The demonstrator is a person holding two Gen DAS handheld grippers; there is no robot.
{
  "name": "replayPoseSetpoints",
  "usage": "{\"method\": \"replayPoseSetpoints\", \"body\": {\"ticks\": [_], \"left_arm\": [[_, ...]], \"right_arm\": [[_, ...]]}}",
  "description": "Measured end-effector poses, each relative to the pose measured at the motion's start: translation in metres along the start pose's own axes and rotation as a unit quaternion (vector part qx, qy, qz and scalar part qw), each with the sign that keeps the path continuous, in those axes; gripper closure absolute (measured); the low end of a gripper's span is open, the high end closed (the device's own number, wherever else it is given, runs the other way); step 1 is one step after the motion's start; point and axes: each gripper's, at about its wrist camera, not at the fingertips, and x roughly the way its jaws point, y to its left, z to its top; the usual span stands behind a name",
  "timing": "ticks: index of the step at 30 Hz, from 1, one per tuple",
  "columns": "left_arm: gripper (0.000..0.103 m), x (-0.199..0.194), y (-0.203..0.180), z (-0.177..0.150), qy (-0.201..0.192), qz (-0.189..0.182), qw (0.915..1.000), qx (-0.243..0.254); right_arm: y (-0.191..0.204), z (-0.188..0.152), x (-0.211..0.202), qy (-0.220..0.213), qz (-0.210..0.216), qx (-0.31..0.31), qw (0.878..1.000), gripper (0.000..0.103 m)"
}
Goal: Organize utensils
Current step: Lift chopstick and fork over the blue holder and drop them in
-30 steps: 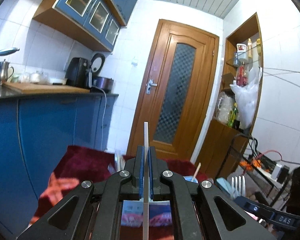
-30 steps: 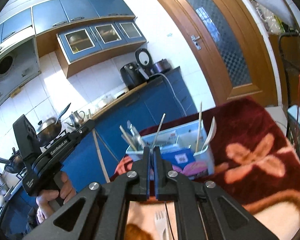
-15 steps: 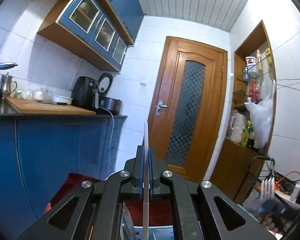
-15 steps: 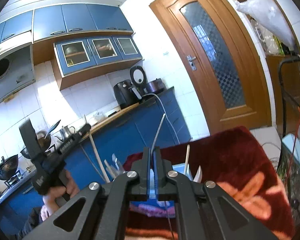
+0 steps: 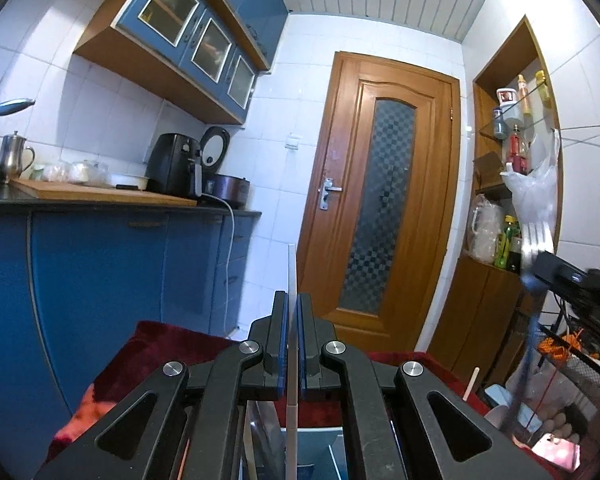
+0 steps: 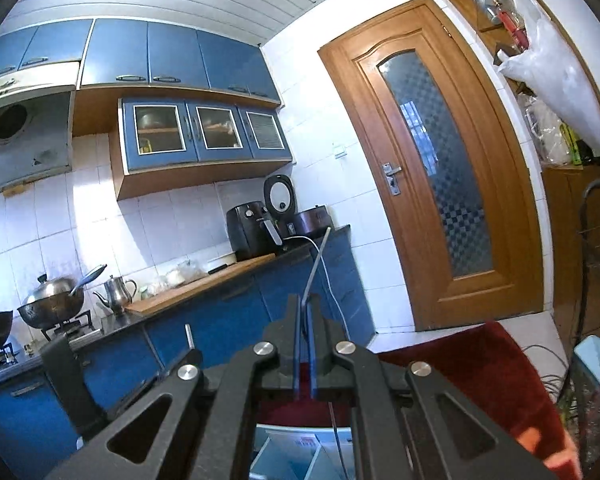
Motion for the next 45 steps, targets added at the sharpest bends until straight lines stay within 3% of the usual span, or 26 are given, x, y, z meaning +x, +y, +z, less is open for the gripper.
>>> {"method": "replayPoseSetpoints", "body": {"ticks": [9,31,34,37,42,45], "left_arm": [[0.099,0.010,0.002,-0.017,0.030,-0.005,0.9995,-0.003],[0.097,0.018,0.000,-0.025,0.069,0.004,0.9976,-0.001],[0.095,0.020,0.002,-0.027,0.080,0.005,0.9967,-0.006],[0.090,0.020,0.001,-0.028,0.086,0.004,0.9963,-0.004],[0.076,0.018,-0.005,-0.027,0.088,0.005,0.9960,0.009],[0.074,0.014,-0.005,-0.022,0.088,0.007,0.9960,0.012]], "right_arm": [[-0.007,-0.027,0.025,0.028,-0.012,-0.005,1.000,0.099],[-0.014,-0.060,0.028,0.088,-0.023,-0.013,0.996,0.095],[-0.014,-0.059,0.027,0.086,-0.022,-0.010,0.996,0.093],[-0.013,-0.056,0.023,0.077,-0.016,-0.006,0.997,0.084],[-0.008,-0.053,0.020,0.069,-0.015,-0.016,0.997,0.084],[-0.006,-0.051,0.017,0.069,-0.014,-0.016,0.997,0.084]]}}
